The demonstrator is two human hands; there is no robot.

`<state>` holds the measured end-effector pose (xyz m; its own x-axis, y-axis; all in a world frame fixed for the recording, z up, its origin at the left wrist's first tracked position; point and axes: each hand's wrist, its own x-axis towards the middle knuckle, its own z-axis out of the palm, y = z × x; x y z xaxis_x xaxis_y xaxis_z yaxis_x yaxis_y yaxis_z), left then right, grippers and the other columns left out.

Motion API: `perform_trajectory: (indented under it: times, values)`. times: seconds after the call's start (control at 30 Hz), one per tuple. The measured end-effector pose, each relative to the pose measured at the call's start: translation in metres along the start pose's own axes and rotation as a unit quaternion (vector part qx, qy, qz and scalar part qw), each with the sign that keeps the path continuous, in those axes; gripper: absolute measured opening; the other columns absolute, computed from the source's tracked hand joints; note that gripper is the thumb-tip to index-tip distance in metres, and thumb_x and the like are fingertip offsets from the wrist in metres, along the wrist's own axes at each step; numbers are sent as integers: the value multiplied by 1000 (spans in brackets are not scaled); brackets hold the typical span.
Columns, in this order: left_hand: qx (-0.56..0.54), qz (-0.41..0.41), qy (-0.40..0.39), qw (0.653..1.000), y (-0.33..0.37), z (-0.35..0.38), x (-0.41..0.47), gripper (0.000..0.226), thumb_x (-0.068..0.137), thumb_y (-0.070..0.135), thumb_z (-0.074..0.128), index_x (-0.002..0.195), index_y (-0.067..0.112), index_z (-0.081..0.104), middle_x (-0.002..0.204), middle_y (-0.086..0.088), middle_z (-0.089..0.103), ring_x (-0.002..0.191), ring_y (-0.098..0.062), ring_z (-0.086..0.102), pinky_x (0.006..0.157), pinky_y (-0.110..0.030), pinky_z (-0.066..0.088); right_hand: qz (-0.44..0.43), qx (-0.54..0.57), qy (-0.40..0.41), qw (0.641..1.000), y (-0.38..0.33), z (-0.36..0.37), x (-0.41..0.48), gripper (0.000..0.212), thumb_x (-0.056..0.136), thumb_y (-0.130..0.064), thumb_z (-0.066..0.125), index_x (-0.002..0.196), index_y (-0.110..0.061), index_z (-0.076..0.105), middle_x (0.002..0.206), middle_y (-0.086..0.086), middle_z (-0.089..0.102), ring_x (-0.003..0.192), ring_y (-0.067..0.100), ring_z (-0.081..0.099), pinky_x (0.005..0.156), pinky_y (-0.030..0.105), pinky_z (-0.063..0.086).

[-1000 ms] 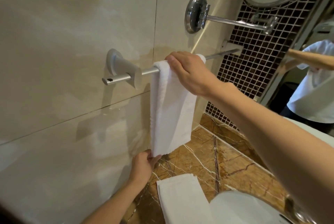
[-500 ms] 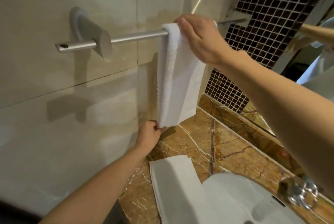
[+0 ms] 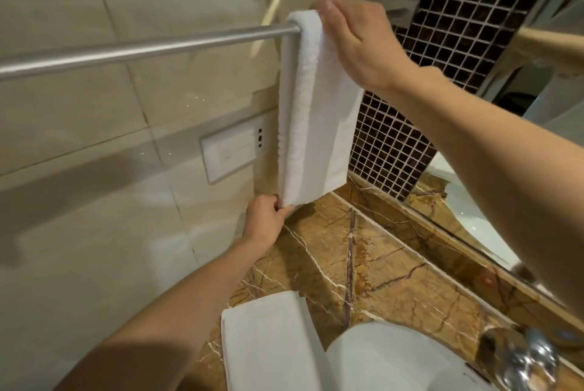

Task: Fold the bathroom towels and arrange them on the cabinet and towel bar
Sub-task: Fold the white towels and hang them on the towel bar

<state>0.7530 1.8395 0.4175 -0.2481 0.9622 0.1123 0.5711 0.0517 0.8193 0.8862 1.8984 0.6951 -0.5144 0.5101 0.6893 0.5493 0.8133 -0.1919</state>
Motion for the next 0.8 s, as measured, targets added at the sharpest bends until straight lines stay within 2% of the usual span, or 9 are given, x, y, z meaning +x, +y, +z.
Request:
perform_trajectory:
  times: [0.13, 0.2, 0.27, 0.3, 0.4, 0.5, 0.6, 0.7, 0.8]
  values:
    - [-4, 7, -3, 1000, 10, 18, 17, 19, 80, 30, 74, 72, 14, 68, 64, 3, 62, 58, -13, 55, 55, -25, 36, 31, 7, -5, 999, 30, -4, 0, 48, 103, -25, 26, 96, 10, 58, 86, 26, 59, 81, 32, 55, 77, 37, 42]
    - [-4, 4, -5, 1000, 14, 27, 26, 21, 80, 30, 74, 74, 11, 69, 65, 1, 61, 58, -13, 53, 57, -25, 36, 35, 23, -4, 999, 43, -5, 1, 41, 102, -22, 27, 93, -1, 60, 87, 13, 61, 83, 16, 56, 81, 29, 43]
    - [-1, 1, -6, 1000, 18, 36, 36, 20, 81, 29, 74, 71, 12, 67, 61, 3, 58, 56, -13, 50, 57, -25, 35, 45, 41, 18, 998, 55, -8, 0, 34, 102, -20, 29, 78, -25, 51, 76, -10, 49, 69, -2, 47, 68, 16, 37]
    - [-2, 0, -8, 1000, 21, 40, 40, 21, 81, 29, 74, 68, 15, 64, 58, 5, 56, 54, -11, 49, 57, -25, 35, 46, 42, 22, 998, 59, -9, 1, 35, 103, -20, 29, 73, -28, 44, 71, -14, 41, 64, -4, 42, 63, 12, 32]
    - [-5, 3, -13, 1000, 26, 51, 54, 23, 81, 29, 73, 66, 19, 60, 57, 8, 55, 53, -9, 49, 56, -24, 38, 40, 27, 14, 999, 75, -11, 2, 41, 103, -18, 27, 77, 1, 51, 67, -3, 39, 58, 8, 40, 54, 13, 28]
    - [-5, 12, -7, 1000, 30, 61, 64, 20, 81, 29, 73, 67, 20, 62, 59, 10, 56, 55, -8, 51, 55, -23, 36, 23, 25, 12, 999, 88, -12, 4, 48, 102, -23, 26, 82, 13, 51, 71, 15, 42, 60, 24, 43, 53, 30, 32]
    - [0, 19, 2, 1000, 29, 69, 71, 20, 82, 31, 73, 70, 16, 66, 64, 3, 63, 59, -13, 55, 59, -24, 39, 19, 28, 18, 999, 93, -10, 3, 44, 103, -21, 27, 81, 7, 52, 69, 13, 39, 60, 23, 41, 54, 27, 30]
    - [17, 22, 8, 1000, 28, 72, 74, 25, 81, 32, 73, 77, 8, 71, 72, -4, 69, 64, -20, 61, 60, -27, 43, 14, 42, 28, 999, 91, -10, 2, 34, 104, -20, 27, 72, -24, 41, 64, -5, 34, 55, 7, 34, 53, 20, 27]
    - [21, 24, 12, 999, 26, 69, 73, 27, 81, 34, 72, 79, 7, 72, 73, -5, 70, 65, -21, 62, 62, -30, 48, 27, 43, 34, 998, 88, -10, 3, 32, 103, -18, 28, 75, -14, 42, 67, 7, 36, 57, 8, 33, 55, 28, 28]
